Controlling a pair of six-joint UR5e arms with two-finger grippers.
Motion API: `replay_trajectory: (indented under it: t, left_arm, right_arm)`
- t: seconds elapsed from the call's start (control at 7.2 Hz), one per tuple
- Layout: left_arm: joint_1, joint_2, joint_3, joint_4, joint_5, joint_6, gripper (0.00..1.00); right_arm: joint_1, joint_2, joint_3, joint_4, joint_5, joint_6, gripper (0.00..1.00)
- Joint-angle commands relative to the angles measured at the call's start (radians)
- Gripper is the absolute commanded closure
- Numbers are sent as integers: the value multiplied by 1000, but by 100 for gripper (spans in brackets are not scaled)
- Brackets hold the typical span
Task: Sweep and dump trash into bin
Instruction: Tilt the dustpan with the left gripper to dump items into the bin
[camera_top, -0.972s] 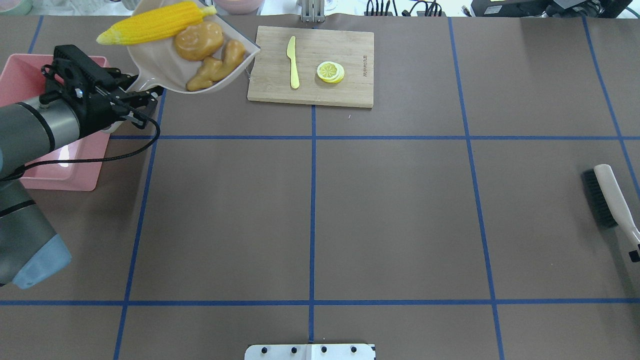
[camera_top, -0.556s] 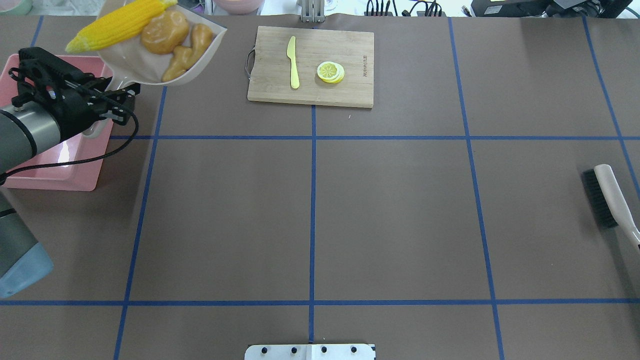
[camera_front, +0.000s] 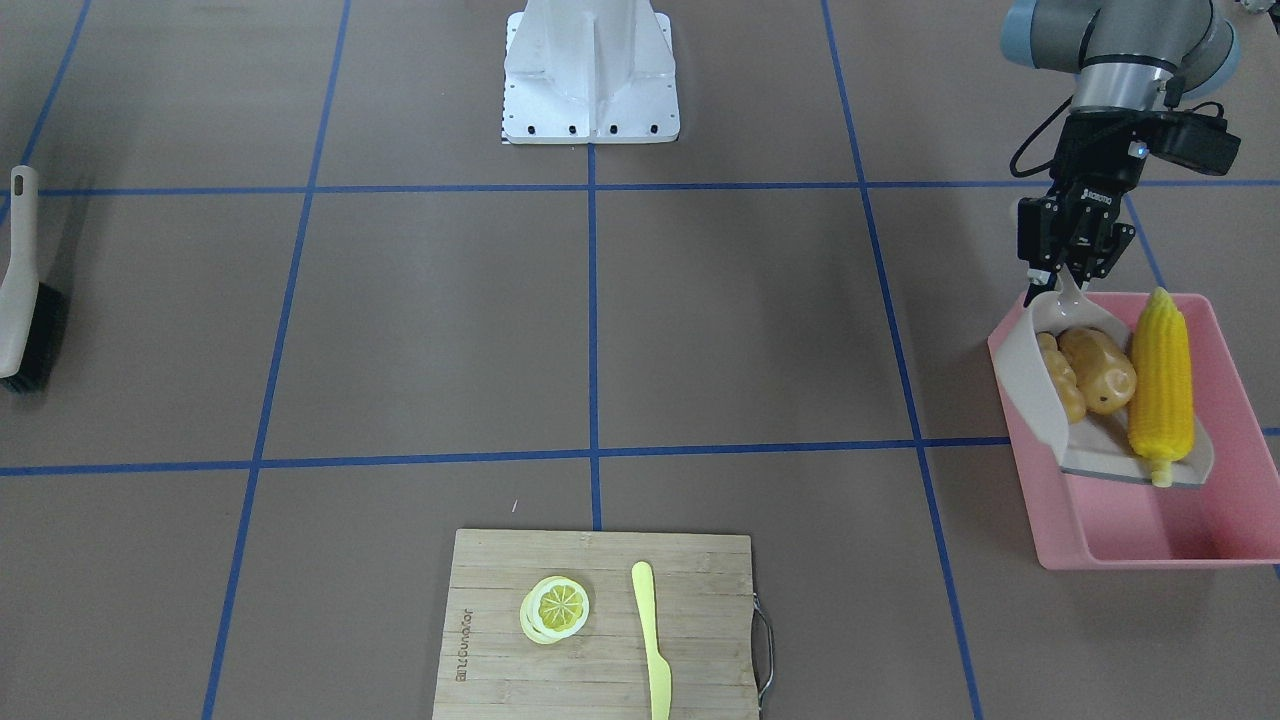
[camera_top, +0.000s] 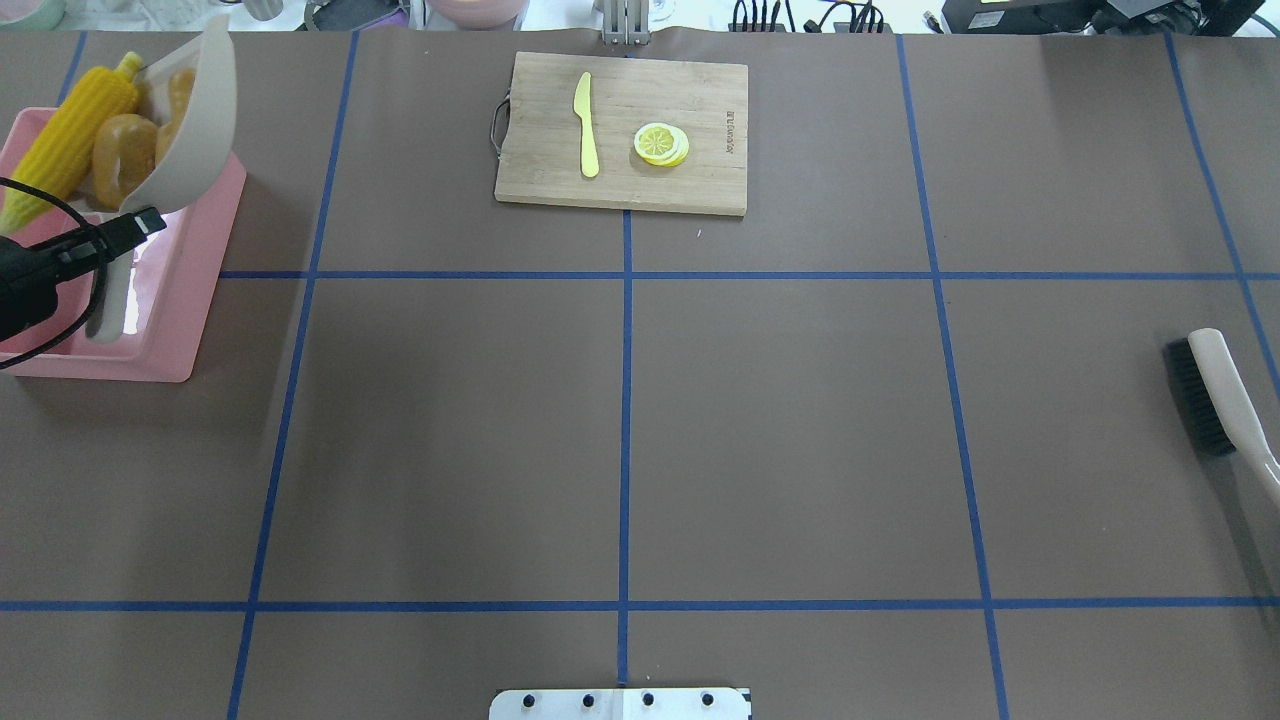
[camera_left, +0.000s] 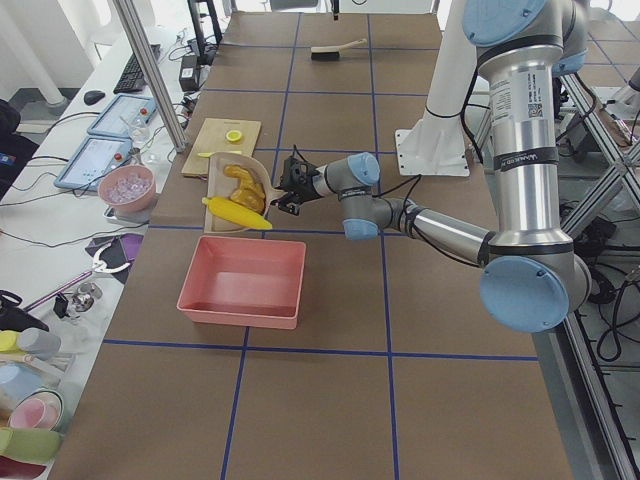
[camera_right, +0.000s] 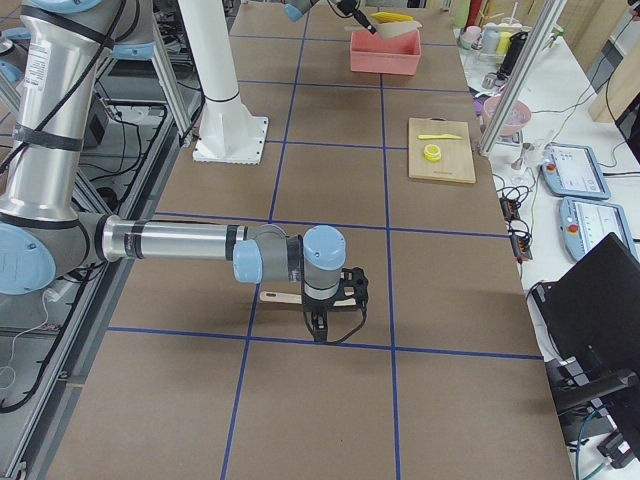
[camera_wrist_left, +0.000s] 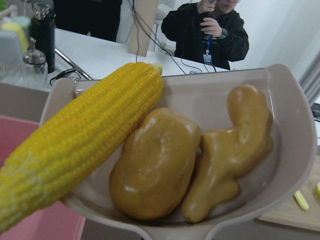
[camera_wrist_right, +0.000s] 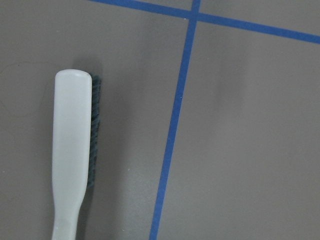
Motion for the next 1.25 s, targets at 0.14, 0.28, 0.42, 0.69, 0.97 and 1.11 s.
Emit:
replay_trajectory:
  t: [0.14, 0.28, 0.42, 0.69, 0.97, 1.11]
  left_arm:
    - [0, 35, -4, -103, -106, -564, 100]
    - [0, 35, -5, -155, -107, -771, 100]
    - [0, 35, -5, -204, -107, -918, 100]
    - [-2, 37, -7, -315, -104, -1156, 100]
    - [-40, 63, -2, -334, -106, -1149, 100]
    - [-57, 87, 7, -367, -107, -1131, 100]
  right_arm:
    - [37, 15, -5, -29, -15, -35, 0]
    - [38, 16, -3, -24, -15, -29, 0]
    - [41, 18, 4, -23, -14, -27, 0]
    - [41, 18, 6, -18, -6, -25, 0]
    - [41, 19, 15, -13, -10, -22, 0]
    - [41, 19, 15, -13, -14, -22, 0]
